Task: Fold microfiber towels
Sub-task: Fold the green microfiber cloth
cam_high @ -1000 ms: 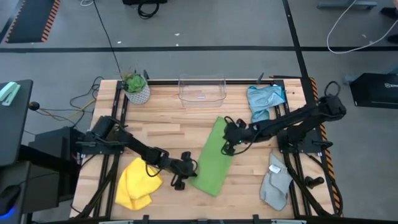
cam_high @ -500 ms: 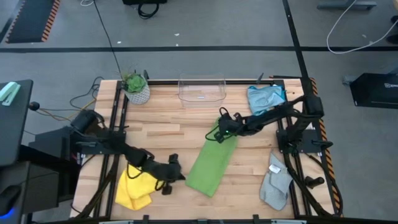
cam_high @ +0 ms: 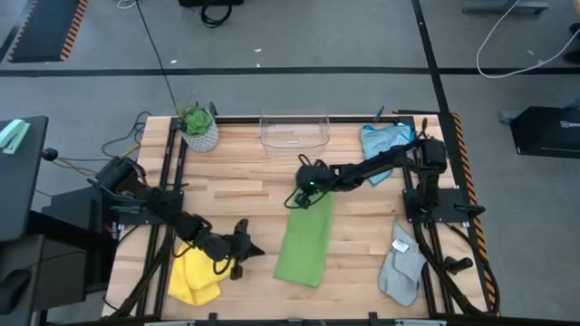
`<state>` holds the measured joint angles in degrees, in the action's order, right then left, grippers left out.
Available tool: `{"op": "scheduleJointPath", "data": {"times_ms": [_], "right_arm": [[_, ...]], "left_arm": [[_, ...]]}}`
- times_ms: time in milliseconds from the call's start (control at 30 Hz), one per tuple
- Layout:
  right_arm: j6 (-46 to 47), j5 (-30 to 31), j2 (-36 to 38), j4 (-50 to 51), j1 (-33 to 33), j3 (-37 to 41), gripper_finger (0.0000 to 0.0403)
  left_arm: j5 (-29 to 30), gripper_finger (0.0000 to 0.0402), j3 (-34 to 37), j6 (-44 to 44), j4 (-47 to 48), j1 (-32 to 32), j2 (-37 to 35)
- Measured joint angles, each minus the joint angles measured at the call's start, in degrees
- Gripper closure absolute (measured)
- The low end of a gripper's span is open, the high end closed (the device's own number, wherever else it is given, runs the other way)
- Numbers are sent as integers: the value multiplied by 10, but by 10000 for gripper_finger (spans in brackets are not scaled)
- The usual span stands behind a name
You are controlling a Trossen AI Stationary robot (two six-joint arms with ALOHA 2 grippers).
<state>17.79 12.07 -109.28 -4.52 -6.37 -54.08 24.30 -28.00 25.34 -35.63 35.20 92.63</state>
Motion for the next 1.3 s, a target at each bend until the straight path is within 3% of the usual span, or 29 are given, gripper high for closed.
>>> {"op": "scheduleJointPath", "data": {"times_ms": [200, 400, 633, 833, 967, 1300], "right_arm": [[-62, -23, -33, 23, 7, -74, 397], [-89, -22, 53, 112, 42, -107, 400], [-74, -20, 168, 115, 96, -35, 400], [-23, -19, 207, 21, 121, 74, 401], [-13, 0, 189, -26, 120, 127, 401], [-69, 5, 112, -104, 48, 150, 402]], "left_arm": [[-1, 392, 43, -36, -68, -16, -1], [-12, 394, 61, -65, -83, -51, 0], [-12, 388, 59, -100, -150, -82, 0], [-42, 393, 58, -140, -166, -108, -1], [-46, 395, 54, -137, -167, -130, 0], [-63, 396, 37, -150, -165, -169, 1]]}}
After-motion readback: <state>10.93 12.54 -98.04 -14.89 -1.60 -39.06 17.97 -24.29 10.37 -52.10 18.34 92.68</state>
